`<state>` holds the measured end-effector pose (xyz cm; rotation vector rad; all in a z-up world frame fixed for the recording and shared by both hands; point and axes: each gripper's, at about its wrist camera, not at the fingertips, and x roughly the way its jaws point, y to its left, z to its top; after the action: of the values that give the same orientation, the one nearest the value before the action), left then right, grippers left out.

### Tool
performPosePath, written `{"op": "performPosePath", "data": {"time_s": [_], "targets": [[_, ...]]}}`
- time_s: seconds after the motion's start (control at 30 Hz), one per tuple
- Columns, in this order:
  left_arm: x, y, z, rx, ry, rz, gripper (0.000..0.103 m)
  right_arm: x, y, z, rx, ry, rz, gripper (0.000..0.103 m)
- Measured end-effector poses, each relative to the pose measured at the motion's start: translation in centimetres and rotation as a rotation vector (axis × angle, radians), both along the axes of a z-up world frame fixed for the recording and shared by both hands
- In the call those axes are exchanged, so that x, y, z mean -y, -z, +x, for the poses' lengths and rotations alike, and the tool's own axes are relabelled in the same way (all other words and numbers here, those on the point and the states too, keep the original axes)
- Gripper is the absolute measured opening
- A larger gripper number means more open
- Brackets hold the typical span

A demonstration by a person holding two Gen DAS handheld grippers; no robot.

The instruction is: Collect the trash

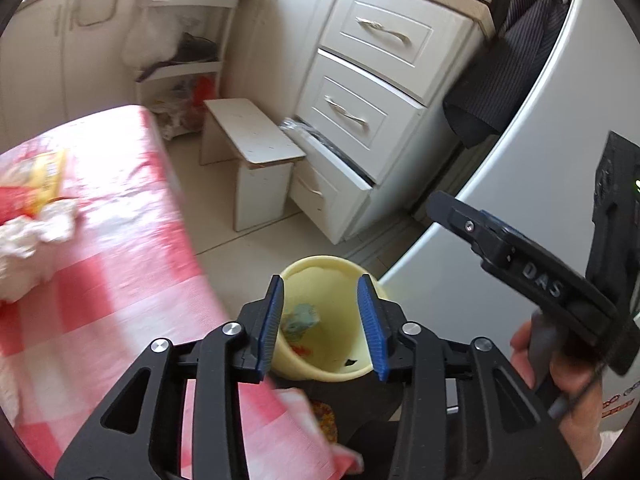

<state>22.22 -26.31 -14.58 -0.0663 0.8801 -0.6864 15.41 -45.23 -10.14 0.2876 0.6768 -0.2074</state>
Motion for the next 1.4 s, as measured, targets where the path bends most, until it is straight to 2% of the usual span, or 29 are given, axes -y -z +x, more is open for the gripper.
{"op": "performPosePath", "data": {"time_s": [0.2,0.43,0.63,0.87,0.93,1.03,1.1,1.17,1.2,1.27,1.3,1.4], "targets": [[-6.5,-0.4,-2.2,0.045,-0.096,0.025,0.047,-3.3,-0.4,0.5,0.023,-0.088,-0.065,0.084],[-16.6,0.4,-3.6,0.065,-0.279,0.098,0.051,-8.1,0.0,1.2,0.001,-0.227,-0.134,0.085],[-25.7,1.9,-3.9,0.035,-0.451,0.155,0.057,-13.4,0.5,1.5,-0.016,-0.382,-0.198,0.087],[-34.2,4.3,-0.8,-0.043,-0.599,0.252,0.057,-20.7,1.4,1.2,-0.026,-0.618,-0.255,0.087],[-35.5,4.8,0.4,-0.061,-0.615,0.269,0.058,-22.5,2.0,1.1,-0.043,-0.674,-0.259,0.088],[-36.4,4.9,2.2,-0.057,-0.622,0.304,0.067,-25.1,3.3,1.2,-0.090,-0.759,-0.265,0.088],[-36.5,5.1,3.6,-0.054,-0.606,0.332,0.077,-26.1,3.9,1.3,-0.115,-0.792,-0.273,0.088],[-36.3,5.4,5.0,-0.043,-0.595,0.362,0.082,-26.8,4.4,1.3,-0.129,-0.808,-0.280,0.088],[-36.1,5.6,5.6,-0.055,-0.582,0.378,0.089,-27.1,4.6,1.4,-0.135,-0.814,-0.285,0.088],[-35.4,5.6,7.2,-0.050,-0.548,0.397,0.092,-27.5,4.9,1.8,-0.146,-0.817,-0.284,0.088],[-34.9,6.0,7.5,-0.055,-0.542,0.416,0.097,-27.7,5.0,1.8,-0.149,-0.815,-0.280,0.088],[-34.4,6.1,8.9,-0.053,-0.520,0.413,0.097,-27.7,5.1,2.6,-0.163,-0.803,-0.257,0.088]]}}
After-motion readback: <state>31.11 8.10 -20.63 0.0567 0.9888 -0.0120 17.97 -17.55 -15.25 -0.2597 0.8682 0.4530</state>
